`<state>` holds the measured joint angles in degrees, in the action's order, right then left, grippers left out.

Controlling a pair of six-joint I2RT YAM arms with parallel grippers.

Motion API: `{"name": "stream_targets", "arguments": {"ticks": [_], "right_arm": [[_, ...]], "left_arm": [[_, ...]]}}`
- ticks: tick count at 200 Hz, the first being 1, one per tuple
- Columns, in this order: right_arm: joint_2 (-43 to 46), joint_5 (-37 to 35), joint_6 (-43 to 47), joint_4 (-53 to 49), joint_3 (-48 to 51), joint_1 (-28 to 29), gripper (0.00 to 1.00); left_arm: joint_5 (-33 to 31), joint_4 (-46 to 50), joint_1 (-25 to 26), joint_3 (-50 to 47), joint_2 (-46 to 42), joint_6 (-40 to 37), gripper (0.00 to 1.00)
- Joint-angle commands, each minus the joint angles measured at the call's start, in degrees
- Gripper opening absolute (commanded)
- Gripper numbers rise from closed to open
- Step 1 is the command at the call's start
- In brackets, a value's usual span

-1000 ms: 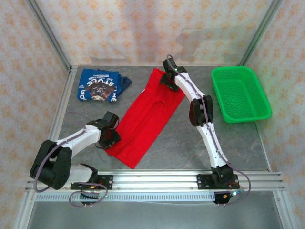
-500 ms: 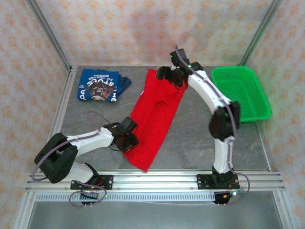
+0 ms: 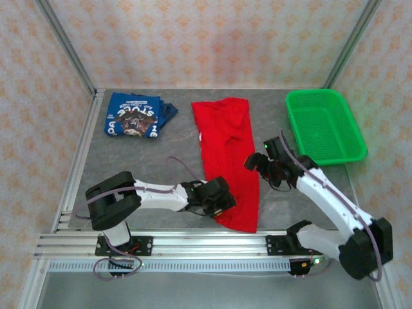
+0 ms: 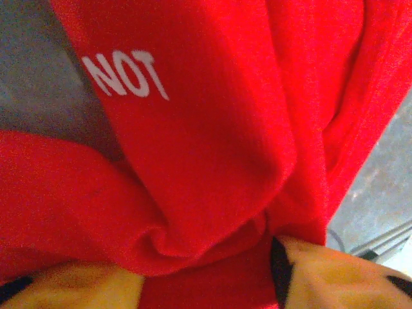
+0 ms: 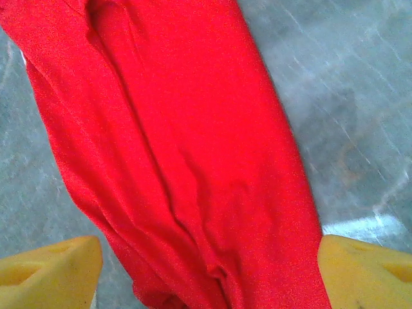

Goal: Fold and stack the t-shirts

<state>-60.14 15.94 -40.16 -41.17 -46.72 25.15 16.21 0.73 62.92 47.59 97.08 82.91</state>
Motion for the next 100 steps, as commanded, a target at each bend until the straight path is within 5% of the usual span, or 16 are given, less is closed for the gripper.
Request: {"name": "stream_targets", "arguments": {"ticks": [1,52,100], "right_arm": [[8.1,-0.5,-4.56,-4.17,2.42,1.01,0.89],[20.71,3.63,-9.93,-12.68,10.91,2.58,0.85],[13.36,3.01,-11.85,3.77,15.9,3.31,0.81]], "left_arm": [[-6.04,10.0,3.38,-3.82,-2.79,5.45,0.65],[-19.6,28.53,4.8,-12.37,-33.26,5.82,0.79],[-10.71,20.32,-12.47,-13.51,-34.26,-8.83,0.76]]}}
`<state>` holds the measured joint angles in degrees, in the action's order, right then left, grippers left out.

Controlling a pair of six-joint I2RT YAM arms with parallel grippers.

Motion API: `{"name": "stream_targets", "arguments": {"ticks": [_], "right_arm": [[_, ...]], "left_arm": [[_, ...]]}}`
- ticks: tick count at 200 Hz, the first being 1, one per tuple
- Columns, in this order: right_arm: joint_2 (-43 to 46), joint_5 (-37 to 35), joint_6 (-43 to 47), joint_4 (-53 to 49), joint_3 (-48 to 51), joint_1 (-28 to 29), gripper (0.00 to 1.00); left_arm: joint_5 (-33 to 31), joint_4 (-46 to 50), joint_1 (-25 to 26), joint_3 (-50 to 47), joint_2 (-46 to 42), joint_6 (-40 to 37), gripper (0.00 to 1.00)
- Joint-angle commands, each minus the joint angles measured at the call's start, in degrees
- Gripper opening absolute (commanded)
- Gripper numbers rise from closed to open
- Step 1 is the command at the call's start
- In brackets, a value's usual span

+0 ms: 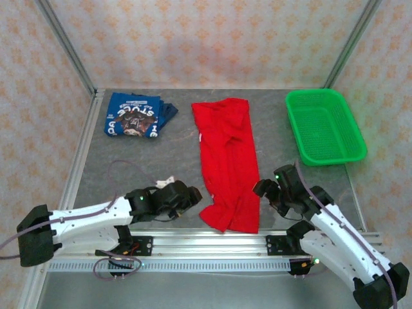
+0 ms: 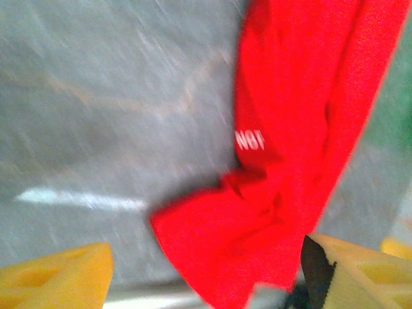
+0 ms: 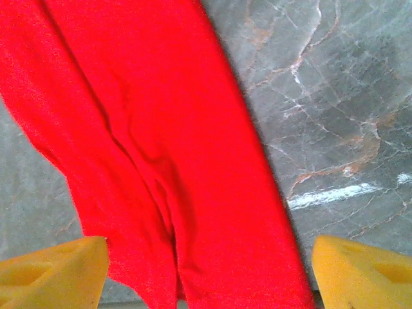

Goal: Fold and stack the t-shirts

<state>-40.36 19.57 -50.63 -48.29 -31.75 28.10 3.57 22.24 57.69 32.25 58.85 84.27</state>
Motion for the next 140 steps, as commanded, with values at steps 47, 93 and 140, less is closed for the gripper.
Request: {"name": "stream_targets", "arguments": {"ticks": [47,93,140], "right_arm": [[-30.7,-6.24,5.91,17.0,-9.75,0.29,0.59],[-44.06,-10.67,9.98,14.76,-17.68,-0.78,0.49],[-55.22,-11.09,11.04,16.42,-24.28,-2.37,0.45]], "left_arm": [[7.32,9.25,-15.83,29.4,32.36,-31.13,0.62],[6.51,15.92,-20.07,48.04,53.75,-37.31,0.55],[6.08,19.19,-22.32,63.28,69.08,-39.34,0.54]]}}
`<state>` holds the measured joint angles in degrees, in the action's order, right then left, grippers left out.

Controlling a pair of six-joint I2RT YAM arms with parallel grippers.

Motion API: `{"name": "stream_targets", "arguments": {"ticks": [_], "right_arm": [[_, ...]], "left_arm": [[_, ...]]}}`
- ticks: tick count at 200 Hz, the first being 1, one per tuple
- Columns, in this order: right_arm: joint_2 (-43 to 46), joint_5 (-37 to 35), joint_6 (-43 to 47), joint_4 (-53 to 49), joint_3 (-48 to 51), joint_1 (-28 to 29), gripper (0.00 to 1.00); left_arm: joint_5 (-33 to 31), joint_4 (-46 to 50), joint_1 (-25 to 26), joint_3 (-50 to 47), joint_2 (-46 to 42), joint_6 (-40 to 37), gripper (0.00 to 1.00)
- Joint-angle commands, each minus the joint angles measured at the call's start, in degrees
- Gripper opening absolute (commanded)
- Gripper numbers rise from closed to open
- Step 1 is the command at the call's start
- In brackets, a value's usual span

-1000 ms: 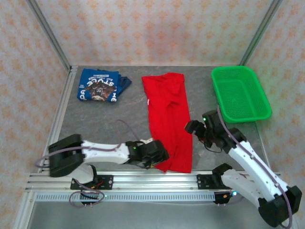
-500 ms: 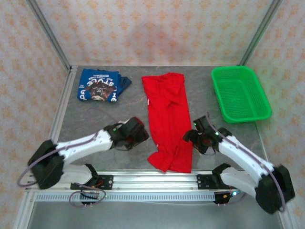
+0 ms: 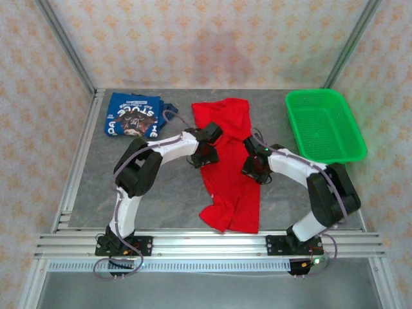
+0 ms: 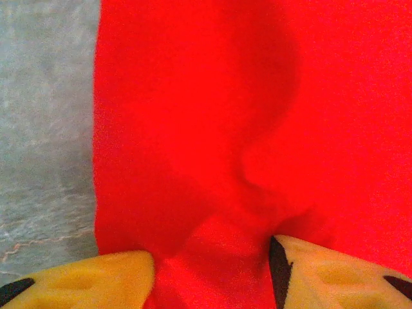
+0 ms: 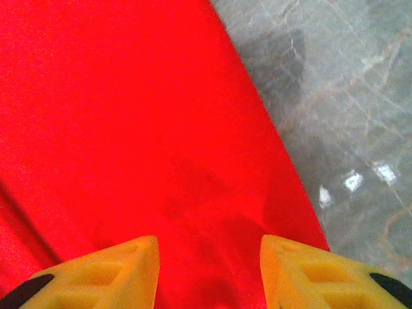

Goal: Fold and stack the t-shirts

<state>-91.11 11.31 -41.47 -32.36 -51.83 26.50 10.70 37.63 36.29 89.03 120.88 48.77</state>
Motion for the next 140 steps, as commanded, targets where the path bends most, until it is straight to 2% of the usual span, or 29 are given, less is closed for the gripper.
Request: {"name": "stream_targets", "arguments": {"ticks": [1,32,58,82,96,111,140], "right_arm": [[-4.76,-2.85,1.95,0.47,-4.39,-0.8,0.45],[-13.16,-2.19,3.47,0.9,-11.55,-3.28,0.43],[-18.45,-1.72,6.14,0.5,-19.54,-5.29,0.47],[-21.2,-0.17,8.09,-6.12,-29.18,-5.75,0.5],[-17.97,0.14,7.33,-7.94,-28.93,-5.6,0.57],[-10.79,-0.24,5.65,-8.7,-25.07,-5.58,0.66],[5.37,-2.01,5.01,-14.97,-16.2,-5.71,0.74]], "left_arm": [[-1.08,3.87,-0.99,6.85,7.42,-3.9,0.53],[-1.02,6.7,-3.44,16.47,15.5,-5.33,0.53],[0.3,7.24,-4.9,24.07,19.61,-6.57,0.57],[1.4,9.57,-6.26,32.43,22.56,-8.54,0.63],[1.83,10.42,-6.9,35.26,22.07,-9.88,0.68],[2.8,9.77,-7.69,35.14,19.32,-10.72,0.74],[5.34,8.28,-8.39,30.31,7.5,-11.33,0.81]]}}
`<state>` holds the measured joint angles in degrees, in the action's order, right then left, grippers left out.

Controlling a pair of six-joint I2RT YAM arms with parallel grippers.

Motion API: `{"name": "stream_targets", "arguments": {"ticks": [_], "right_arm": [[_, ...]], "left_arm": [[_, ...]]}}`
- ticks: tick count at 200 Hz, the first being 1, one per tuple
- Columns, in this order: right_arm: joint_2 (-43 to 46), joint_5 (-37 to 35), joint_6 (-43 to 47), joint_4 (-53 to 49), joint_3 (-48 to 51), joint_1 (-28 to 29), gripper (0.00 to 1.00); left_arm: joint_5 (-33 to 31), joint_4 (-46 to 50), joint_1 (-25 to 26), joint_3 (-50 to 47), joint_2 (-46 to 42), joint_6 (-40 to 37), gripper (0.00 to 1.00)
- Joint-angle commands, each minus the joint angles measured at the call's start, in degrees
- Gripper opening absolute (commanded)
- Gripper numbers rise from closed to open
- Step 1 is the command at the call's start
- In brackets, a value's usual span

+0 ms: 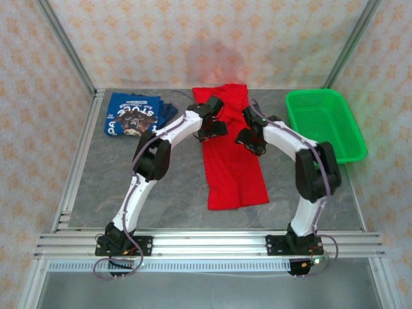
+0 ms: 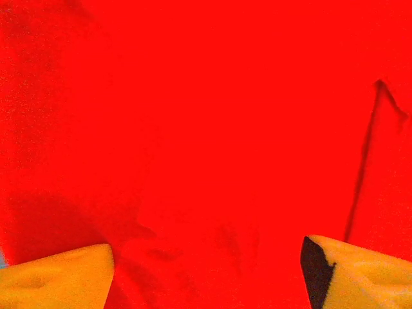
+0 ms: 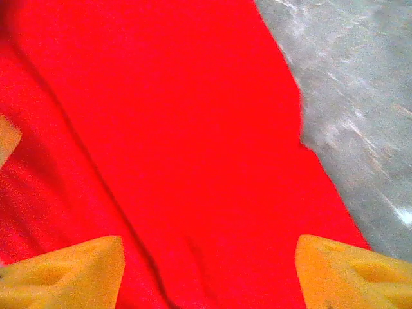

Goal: Fold and stack the t-shirts

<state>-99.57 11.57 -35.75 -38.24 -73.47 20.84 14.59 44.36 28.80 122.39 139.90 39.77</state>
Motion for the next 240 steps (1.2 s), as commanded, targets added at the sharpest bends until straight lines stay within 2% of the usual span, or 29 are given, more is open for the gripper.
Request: {"name": "stream_targets", "arguments": {"ticks": [1,15,30,45,74,98,119,142,163,196,240], "right_arm": [[14.47,-2.26,-0.72,-9.37,5.83,-0.07,0.74],[22.41,-2.0,-1.19,-12.42,11.18,-0.23,0.75],[30.49,-1.85,-2.69,-16.16,16.79,-0.23,0.75],[38.67,0.24,-5.82,-16.87,23.54,-0.19,0.75],[49.84,4.35,-12.3,-15.04,34.31,-0.21,0.71],[50.98,5.57,-12.53,-13.47,38.03,-0.26,0.67],[47.69,6.48,-10.87,-11.65,39.64,-0.29,0.63],[45.21,6.41,-9.36,-9.26,41.4,-0.26,0.58],[43.91,6.52,-9.32,-5.78,43.95,-0.21,0.54],[41.61,6.28,-9.02,-1.66,46.21,-0.25,0.51],[39.05,5.79,-8.13,1.65,46.59,-0.27,0.5]], "left_arm": [[1.51,1.36,-0.87,-3.39,-12.11,-2.33,0.81],[2.03,-0.47,-0.95,-9.78,-20.53,-1.41,0.91],[4.3,-1.48,-0.81,-16.98,-29.17,0.54,0.93],[6.29,-2.95,0.66,-28.26,-39.13,3.54,0.93],[5.4,-6.15,9.12,-51.08,-56.29,9.14,0.9],[1.68,-13.39,18.63,-69.35,-65.43,20.51,0.83],[-1.19,-27.47,26.94,-79.15,-66.03,29.65,0.78],[-4.44,-33.3,31.56,-80.64,-61.5,33.4,0.74],[-6.79,-35.63,33.21,-81.21,-58.36,35.93,0.71],[-10.46,-37.23,33.72,-82.68,-58.21,37.31,0.68],[-11.03,-37.3,33.61,-81.84,-55.52,36.96,0.65]]}}
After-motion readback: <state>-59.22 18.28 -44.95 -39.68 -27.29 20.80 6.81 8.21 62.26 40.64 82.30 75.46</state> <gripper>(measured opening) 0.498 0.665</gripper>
